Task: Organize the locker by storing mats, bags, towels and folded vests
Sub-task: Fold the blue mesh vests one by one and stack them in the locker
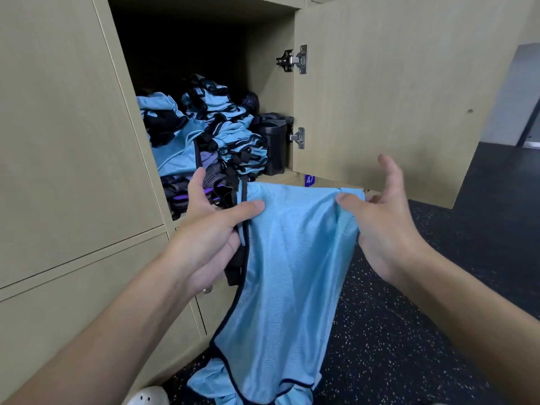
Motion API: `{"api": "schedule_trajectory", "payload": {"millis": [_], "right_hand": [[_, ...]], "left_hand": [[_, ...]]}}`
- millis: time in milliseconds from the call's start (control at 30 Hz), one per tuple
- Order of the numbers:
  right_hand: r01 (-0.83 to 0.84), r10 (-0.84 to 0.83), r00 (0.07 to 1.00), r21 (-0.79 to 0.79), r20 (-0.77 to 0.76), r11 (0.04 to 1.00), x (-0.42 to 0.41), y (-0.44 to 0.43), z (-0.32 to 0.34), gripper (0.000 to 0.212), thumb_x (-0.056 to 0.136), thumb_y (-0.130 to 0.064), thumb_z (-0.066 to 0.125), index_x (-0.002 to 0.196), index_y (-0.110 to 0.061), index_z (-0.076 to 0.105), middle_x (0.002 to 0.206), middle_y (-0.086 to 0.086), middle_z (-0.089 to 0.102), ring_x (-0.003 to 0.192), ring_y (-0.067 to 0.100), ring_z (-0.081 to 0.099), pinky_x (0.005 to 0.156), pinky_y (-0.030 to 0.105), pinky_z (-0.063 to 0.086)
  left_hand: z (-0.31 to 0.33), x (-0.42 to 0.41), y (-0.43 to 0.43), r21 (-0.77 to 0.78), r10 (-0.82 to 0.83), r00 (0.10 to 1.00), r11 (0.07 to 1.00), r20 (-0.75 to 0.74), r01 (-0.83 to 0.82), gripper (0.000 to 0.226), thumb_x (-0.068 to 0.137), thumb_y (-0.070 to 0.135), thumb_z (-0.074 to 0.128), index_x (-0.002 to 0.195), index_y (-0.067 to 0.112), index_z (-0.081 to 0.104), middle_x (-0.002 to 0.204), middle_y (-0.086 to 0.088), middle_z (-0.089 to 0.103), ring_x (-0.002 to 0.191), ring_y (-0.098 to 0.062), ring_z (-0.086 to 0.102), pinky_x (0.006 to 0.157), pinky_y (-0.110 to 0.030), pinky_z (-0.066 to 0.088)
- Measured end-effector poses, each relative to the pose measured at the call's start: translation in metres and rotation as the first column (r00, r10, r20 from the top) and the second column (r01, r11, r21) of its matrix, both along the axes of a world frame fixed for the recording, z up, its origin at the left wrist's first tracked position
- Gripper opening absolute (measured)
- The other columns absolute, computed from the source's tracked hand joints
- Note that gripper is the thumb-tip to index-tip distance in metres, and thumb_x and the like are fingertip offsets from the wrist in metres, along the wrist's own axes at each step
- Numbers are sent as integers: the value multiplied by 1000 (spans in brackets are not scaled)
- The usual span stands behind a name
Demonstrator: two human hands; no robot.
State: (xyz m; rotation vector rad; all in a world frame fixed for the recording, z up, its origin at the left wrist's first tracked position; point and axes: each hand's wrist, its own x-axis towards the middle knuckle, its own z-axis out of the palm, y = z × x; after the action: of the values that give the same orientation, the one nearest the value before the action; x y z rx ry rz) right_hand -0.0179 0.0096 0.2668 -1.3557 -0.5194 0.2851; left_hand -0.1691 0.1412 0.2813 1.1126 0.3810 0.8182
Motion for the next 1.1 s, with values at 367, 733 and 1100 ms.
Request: {"api": "schedule_trajectory", "payload": {"millis": [367, 733, 1100], "right_hand": [[-81, 86, 996, -107, 38, 991, 7, -4, -3, 59, 83, -7, 76, 126, -40, 51, 91, 3, 51, 92, 27, 58, 92, 40, 49], [126, -57, 949, -207, 311, 970, 7, -8, -4, 25, 97, -10, 57, 80, -25, 68, 76, 3, 62, 63, 9, 47, 53, 15, 40], [268, 61, 794, -437, 605, 858, 13, -19, 5, 4, 89, -13, 68, 91, -13, 72, 78, 10, 69, 52, 13, 46, 46, 18, 37]], "left_hand": [[-9, -3, 13, 146, 182, 977, 975, -109, -166, 89, 81, -9, 73, 147, 34, 31, 88, 3, 77, 88, -17, 75, 79, -39, 60], [-5, -3, 10, 44, -26, 999, 999, -26, 27, 50, 93, -15, 49, 127, 19, 60, 101, -20, 73, 89, -27, 71, 81, -39, 61], [-5, -9, 19, 378, 303, 929, 902, -213, -207, 41, 77, -5, 79, 104, 22, 64, 86, -2, 75, 72, -14, 71, 66, -29, 57]]}}
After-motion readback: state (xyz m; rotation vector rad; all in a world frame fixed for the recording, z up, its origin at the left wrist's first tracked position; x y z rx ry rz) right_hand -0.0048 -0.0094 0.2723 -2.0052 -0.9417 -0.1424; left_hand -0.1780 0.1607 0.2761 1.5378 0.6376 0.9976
